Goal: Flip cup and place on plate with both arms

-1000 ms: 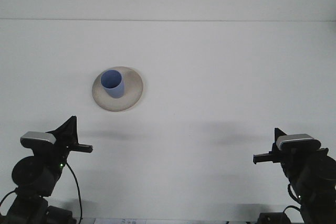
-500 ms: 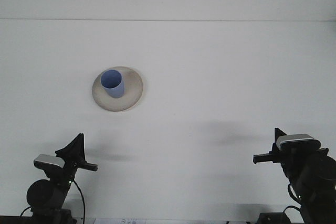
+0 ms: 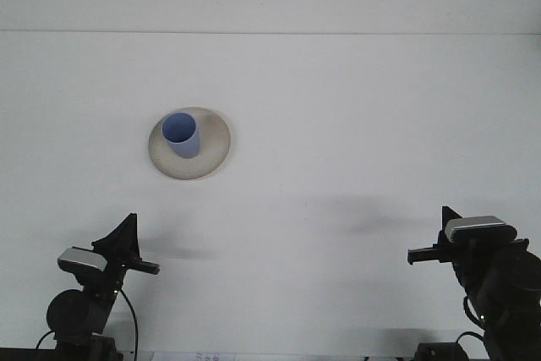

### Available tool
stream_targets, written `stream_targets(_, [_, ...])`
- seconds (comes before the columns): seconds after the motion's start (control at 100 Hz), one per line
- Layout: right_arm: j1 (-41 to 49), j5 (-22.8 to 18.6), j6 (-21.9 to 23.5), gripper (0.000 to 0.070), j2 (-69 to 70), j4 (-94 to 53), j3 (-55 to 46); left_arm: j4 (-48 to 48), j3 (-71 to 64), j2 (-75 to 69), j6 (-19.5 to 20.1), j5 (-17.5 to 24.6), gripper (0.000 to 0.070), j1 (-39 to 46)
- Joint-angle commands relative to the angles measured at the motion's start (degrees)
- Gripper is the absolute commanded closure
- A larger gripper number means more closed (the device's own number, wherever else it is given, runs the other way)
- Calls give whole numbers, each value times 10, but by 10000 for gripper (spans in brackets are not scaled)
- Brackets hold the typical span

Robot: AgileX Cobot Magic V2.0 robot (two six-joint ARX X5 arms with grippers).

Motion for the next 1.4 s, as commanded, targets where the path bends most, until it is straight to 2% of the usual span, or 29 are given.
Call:
stream_targets(0.0, [1, 0, -1, 700, 3, 6, 4, 7, -11, -1, 10, 2, 688, 0])
stream_targets(0.94, [3, 5, -1, 700, -4, 16, -5, 5, -11, -1, 8, 2, 687, 0])
stream_targets(1.08, [3, 2, -1, 700, -47, 100, -63, 5, -11, -1, 8, 2, 687, 0])
stream_targets(1.26, [3, 2, -1, 700, -144, 297, -201, 5, -11, -1, 8, 2, 687, 0])
stream_targets(1.39, [3, 1, -1, 700, -218, 377, -287, 5, -11, -1, 8, 2, 687, 0])
